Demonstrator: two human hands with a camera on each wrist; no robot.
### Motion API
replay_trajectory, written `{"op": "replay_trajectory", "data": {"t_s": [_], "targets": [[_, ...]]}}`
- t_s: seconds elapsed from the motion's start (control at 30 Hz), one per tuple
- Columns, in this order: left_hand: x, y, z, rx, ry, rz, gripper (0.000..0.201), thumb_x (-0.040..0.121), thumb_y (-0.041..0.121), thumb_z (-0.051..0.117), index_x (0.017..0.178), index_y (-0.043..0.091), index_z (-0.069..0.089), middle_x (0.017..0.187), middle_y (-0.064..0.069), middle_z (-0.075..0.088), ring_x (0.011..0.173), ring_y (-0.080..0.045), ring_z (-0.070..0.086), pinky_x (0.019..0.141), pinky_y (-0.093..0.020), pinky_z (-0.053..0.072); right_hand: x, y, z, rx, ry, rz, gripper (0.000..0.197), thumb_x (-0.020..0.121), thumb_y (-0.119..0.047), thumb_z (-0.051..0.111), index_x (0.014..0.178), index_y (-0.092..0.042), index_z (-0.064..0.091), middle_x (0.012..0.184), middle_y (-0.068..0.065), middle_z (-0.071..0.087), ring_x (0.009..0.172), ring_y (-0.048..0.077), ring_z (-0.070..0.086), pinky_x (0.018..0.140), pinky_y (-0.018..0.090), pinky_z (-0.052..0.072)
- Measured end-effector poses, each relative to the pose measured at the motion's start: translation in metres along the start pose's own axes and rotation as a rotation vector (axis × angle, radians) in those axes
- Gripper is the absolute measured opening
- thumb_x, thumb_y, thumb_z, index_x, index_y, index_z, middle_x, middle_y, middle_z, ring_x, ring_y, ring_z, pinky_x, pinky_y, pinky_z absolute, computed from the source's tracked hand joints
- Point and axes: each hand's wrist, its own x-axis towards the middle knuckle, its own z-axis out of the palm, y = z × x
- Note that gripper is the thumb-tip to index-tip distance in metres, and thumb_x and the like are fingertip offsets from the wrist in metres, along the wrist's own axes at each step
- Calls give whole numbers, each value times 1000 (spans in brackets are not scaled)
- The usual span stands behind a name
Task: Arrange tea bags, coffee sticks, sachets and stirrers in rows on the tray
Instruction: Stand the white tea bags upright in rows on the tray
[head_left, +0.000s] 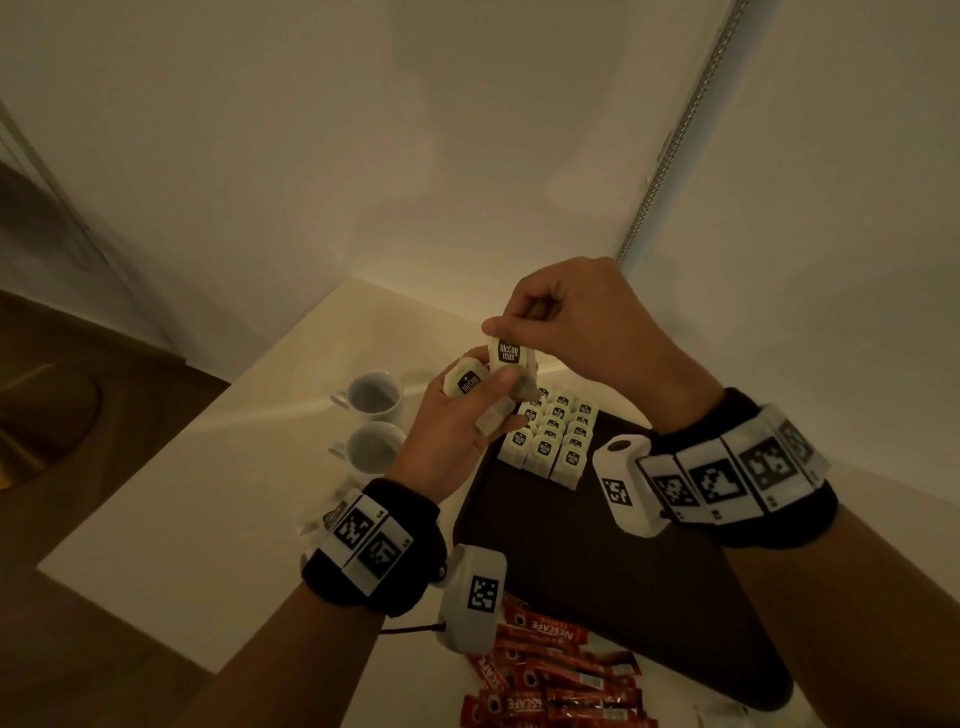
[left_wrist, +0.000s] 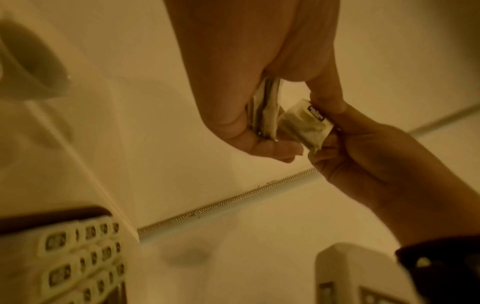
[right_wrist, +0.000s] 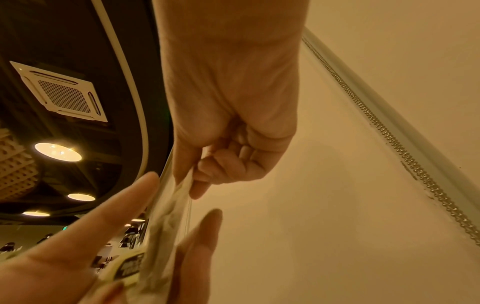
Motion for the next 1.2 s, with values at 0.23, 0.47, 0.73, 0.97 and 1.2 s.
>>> {"op": "replay_trajectory", "data": {"t_s": [0.23,0.47,0.73,0.97,1.2], "targets": [[0,1,7,-28,2,22,18,72,17,64,89,18,59,75,4,67,70,-9,66,55,-19,50,-3,-3,1,-10,-56,-6,19,71,-33,79,78,-16,73,61,-1,64,54,5,54,52,13,41],[2,-3,0,44,24,49,17,76,12,71,89,18,63,80,1,70,77,-12,69,56,-20,52,-5,0,-2,-16,-103,-18,8,79,-20,73,85,-15,74,69,-17,62,63,-10,56,60,4,40],[2,-15,-2,-31,71,-4,17,76,23,64,92,20,63,86,3,72,79,-14,65,61,-22,53,-8,10,-8,67,65,48,5,82,-16,70,86,-15,73,67,-18,60,60,-7,55,54,5,41],[6,-22,-1,-51,81,-48,15,79,27,60,92,19,61,87,5,71,77,-11,66,58,-20,51,-9,17,-6,60,87,65,2,82,-19,71,82,-19,72,66,-20,59,59,-12,55,58,2,39],[13,-18,-45,-213,306,-183,41,89,47,47,109,13,59,103,-10,70,92,-24,68,70,-29,59,-25,76,22,55,2,219,4,84,-13,68,87,-12,70,70,-13,62,58,-10,56,58,1,39]]}}
